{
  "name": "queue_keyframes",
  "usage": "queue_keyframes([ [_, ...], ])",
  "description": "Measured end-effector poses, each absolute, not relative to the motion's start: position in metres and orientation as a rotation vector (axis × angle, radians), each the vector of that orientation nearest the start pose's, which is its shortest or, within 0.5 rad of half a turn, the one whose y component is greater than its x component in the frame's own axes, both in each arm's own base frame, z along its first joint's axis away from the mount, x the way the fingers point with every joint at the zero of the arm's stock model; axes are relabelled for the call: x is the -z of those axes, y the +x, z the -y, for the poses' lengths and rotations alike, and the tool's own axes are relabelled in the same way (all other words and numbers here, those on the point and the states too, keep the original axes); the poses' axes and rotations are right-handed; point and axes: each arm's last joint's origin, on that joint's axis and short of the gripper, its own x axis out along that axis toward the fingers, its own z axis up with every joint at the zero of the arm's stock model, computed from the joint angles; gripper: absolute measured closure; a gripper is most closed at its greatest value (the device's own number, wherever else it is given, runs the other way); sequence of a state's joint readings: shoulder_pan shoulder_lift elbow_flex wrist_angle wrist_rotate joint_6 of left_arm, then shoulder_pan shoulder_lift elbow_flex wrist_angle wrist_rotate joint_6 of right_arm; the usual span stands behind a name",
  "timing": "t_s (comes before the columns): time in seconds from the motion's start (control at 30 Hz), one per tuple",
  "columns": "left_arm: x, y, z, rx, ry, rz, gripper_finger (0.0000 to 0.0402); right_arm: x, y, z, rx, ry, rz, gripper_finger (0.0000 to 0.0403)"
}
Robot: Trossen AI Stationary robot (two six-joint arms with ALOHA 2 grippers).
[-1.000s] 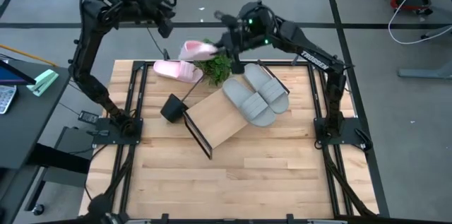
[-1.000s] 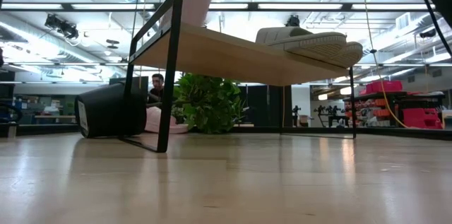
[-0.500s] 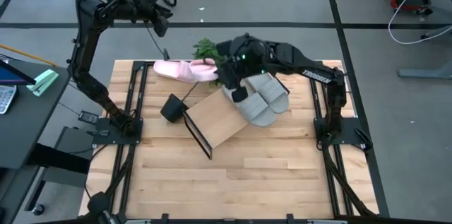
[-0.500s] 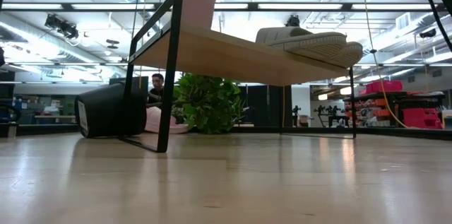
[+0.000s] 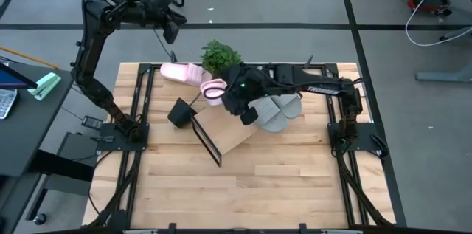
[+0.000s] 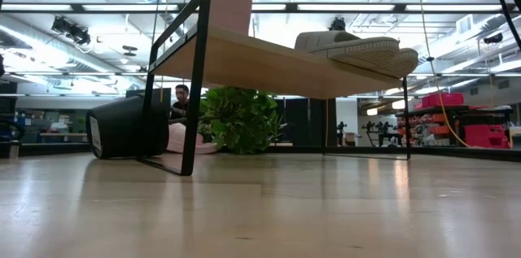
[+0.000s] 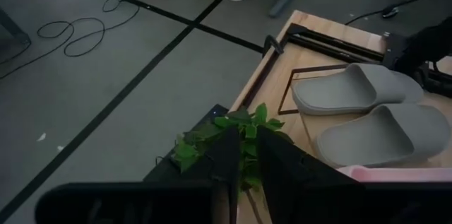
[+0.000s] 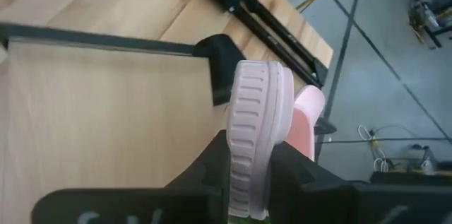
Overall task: Pick and place slides into the shelf
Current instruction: Put the bottom pink slides on the shelf
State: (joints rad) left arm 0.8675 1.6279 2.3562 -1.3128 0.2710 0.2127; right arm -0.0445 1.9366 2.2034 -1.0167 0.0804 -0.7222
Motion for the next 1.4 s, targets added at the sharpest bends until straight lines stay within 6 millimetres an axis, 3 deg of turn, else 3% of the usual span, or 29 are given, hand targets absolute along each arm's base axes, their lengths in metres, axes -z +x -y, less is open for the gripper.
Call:
queue_keyframes([
  [0.37,-0.522,0.18,-0.185,-0.492,-0.133,-0.552,0.0349,-0.391,0.407,0.016,-0.232,-0.732,-0.807,0.0346],
  [0.63,-0.52,0.178,-0.184,-0.496,-0.169,-0.57,0.0356,-0.411,0.39,0.009,-0.229,-0.737,-0.758,0.0346],
  [0.83,-0.517,0.177,-0.183,-0.49,-0.184,-0.6,0.0355,-0.411,0.388,0.006,-0.227,-0.746,-0.759,0.0346],
  [1.03,-0.516,0.176,-0.183,-0.491,-0.192,-0.612,0.0363,-0.409,0.386,-0.009,-0.186,-0.873,-0.754,0.0346],
  [1.2,-0.516,0.176,-0.183,-0.491,-0.191,-0.612,0.0367,-0.394,0.375,-0.023,-0.159,-0.923,-0.782,0.0346],
  [1.4,-0.516,0.176,-0.183,-0.491,-0.19,-0.612,0.0362,-0.37,0.354,-0.04,-0.013,-1.075,-0.655,0.0346],
])
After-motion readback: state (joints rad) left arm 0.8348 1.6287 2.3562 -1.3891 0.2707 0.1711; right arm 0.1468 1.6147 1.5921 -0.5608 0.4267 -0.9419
